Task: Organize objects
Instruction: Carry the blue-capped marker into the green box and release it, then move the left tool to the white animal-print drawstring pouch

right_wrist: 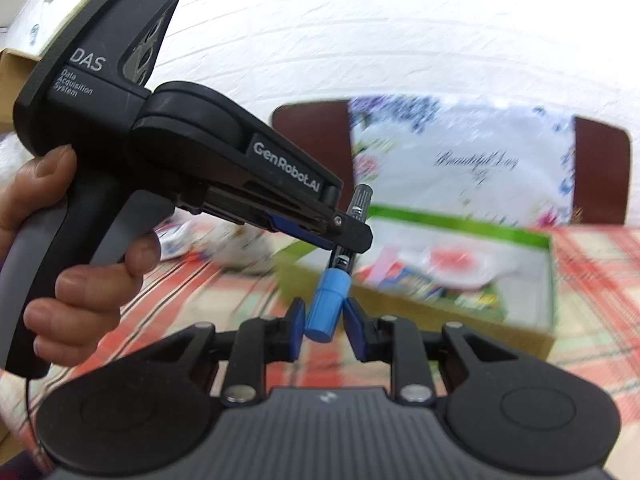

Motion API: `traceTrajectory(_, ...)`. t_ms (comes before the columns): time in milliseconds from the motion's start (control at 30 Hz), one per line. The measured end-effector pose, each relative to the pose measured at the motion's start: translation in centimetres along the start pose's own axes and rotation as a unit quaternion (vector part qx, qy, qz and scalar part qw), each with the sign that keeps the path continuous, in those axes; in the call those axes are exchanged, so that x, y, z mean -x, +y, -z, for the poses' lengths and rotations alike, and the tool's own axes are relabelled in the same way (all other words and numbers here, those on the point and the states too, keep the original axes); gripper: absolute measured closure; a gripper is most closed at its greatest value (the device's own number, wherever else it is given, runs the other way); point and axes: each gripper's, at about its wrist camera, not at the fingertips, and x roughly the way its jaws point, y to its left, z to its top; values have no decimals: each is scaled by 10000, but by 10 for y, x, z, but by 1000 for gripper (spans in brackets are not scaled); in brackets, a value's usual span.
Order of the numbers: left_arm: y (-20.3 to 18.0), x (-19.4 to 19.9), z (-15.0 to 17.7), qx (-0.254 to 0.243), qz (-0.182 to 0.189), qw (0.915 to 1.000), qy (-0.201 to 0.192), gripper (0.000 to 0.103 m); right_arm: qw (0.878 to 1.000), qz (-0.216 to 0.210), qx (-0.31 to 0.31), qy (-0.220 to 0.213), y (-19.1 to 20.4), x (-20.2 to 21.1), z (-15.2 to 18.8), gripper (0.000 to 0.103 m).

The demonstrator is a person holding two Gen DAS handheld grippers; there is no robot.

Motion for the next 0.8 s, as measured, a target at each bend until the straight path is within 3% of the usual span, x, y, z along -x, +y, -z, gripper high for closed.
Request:
traceTrajectory(233,-23,-47,-29,-265,152,9994,-134,80,9979,608,-153,-186,-41,-23,-16,81)
traceTrajectory(333,-30,-72,-33,-370,238,9990,-16,78,9939,1052,-240,-219,-55,-37,-16,82)
traceTrajectory(400,-32,-89,-31,-377,22,9992,133,77,9878,1523,-295,-101,-63,-51,-12,78)
traceTrajectory(433,-32,-95,-29,-418,-83,9989,200,77,9858,1648,-335,22,-68,-58,-10,67)
traceTrajectory(600,-15,-83,-15,-387,-271,9984,315,77,9853,1621,-540,-27,-64,-52,1,65)
traceTrajectory(800,19,-32,6,-232,-469,9986,120,75,9887,1408,-440,-279,-32,-34,5,62)
